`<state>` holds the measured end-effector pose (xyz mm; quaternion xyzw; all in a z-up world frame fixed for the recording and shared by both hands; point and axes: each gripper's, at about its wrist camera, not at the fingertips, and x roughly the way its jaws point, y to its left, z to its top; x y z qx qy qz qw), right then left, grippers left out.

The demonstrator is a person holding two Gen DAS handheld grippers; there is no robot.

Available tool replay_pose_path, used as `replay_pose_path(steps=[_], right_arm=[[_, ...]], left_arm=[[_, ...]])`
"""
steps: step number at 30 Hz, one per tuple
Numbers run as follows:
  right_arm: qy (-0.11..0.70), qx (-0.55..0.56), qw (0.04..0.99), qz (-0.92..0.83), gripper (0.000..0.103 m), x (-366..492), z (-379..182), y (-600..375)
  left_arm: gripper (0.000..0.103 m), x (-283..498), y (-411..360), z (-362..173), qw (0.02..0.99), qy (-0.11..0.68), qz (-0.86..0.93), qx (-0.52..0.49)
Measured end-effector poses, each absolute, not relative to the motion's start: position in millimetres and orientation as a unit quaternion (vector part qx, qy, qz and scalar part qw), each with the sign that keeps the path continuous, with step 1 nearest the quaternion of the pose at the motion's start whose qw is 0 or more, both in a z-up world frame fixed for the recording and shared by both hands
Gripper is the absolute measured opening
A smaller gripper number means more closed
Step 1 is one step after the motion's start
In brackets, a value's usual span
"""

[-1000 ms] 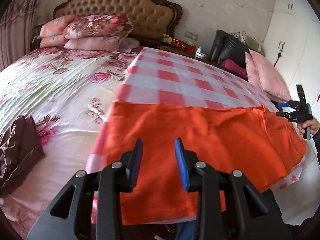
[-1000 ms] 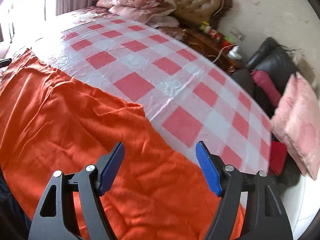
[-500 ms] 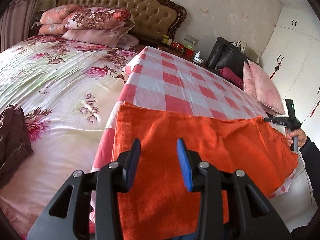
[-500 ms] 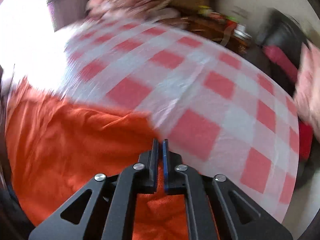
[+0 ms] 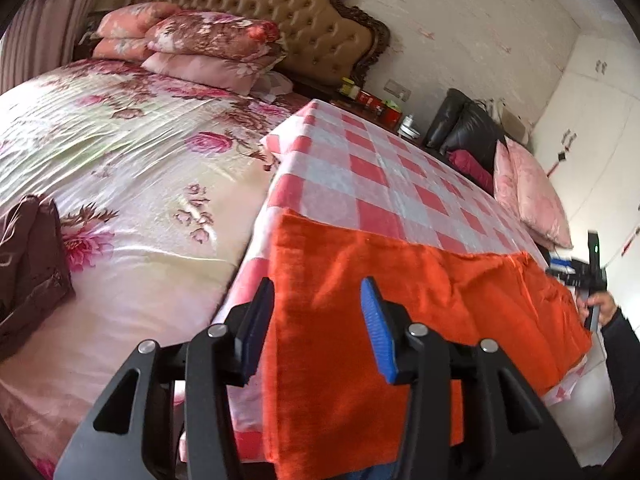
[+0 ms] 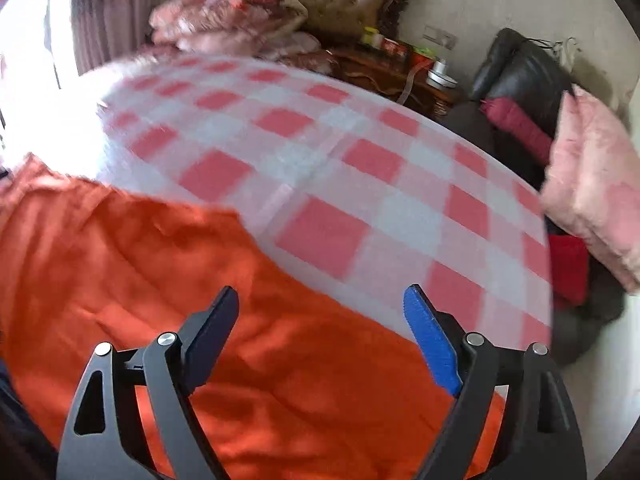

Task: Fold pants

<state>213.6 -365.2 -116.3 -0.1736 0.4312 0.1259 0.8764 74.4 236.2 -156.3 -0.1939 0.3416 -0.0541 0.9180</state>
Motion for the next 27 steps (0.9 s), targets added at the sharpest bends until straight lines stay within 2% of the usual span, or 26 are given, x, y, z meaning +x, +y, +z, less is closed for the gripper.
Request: replay_pose_path(steps=[6, 11, 13, 14, 17, 20, 22, 23, 24, 25, 26, 27], right_arm=[[0.410, -0.184, 0.893, -0.032, 0.080, 233, -130, -394], [0.380, -0.118, 0.913, -0.085, 0.081, 218, -115, -421], [0.371, -0.131, 0.915, -0.085, 0.083, 204, -111, -423], [0.371, -0.142, 0.913, -0.091, 0.084, 199, -110, -423], [0.384, -0.171, 0.900, -0.119, 0.085, 185, -116, -432], [0.409, -0.201, 0.872, -0.176, 0.085, 181, -132, -454], [0.421, -0.161, 0.873, -0.188, 0.088, 178, -134, -477], [0.428, -0.146, 0.870, -0.195, 0.088, 178, -133, -484], [0.430, -0.135, 0.867, -0.210, 0.088, 177, -131, -491], [0.426, -0.129, 0.870, -0.214, 0.088, 174, -129, -495], [0.425, -0.128, 0.870, -0.214, 0.088, 173, -129, -496], [0.428, -0.133, 0.867, -0.217, 0.088, 172, -131, -497]], left_arm=[[0.045, 95, 236, -154, 0.918, 0.352, -0.061, -0.172], [0.042, 130, 227, -152, 0.917, 0.380, -0.051, -0.110], [0.018, 140, 227, -155, 0.914, 0.393, -0.042, -0.093], [0.012, 143, 226, -155, 0.914, 0.396, -0.042, -0.081], [0.006, 146, 223, -149, 0.919, 0.387, -0.041, -0.060], [0.006, 157, 225, -145, 0.922, 0.383, -0.036, -0.050], [0.008, 166, 230, -151, 0.916, 0.394, -0.036, -0.059], [0.014, 169, 234, -153, 0.915, 0.396, -0.029, -0.065], [0.028, 168, 235, -152, 0.916, 0.394, -0.022, -0.070], [0.035, 165, 237, -150, 0.916, 0.393, -0.009, -0.075], [0.040, 158, 239, -147, 0.920, 0.384, 0.000, -0.080], [0.040, 149, 240, -143, 0.924, 0.374, 0.007, -0.084]])
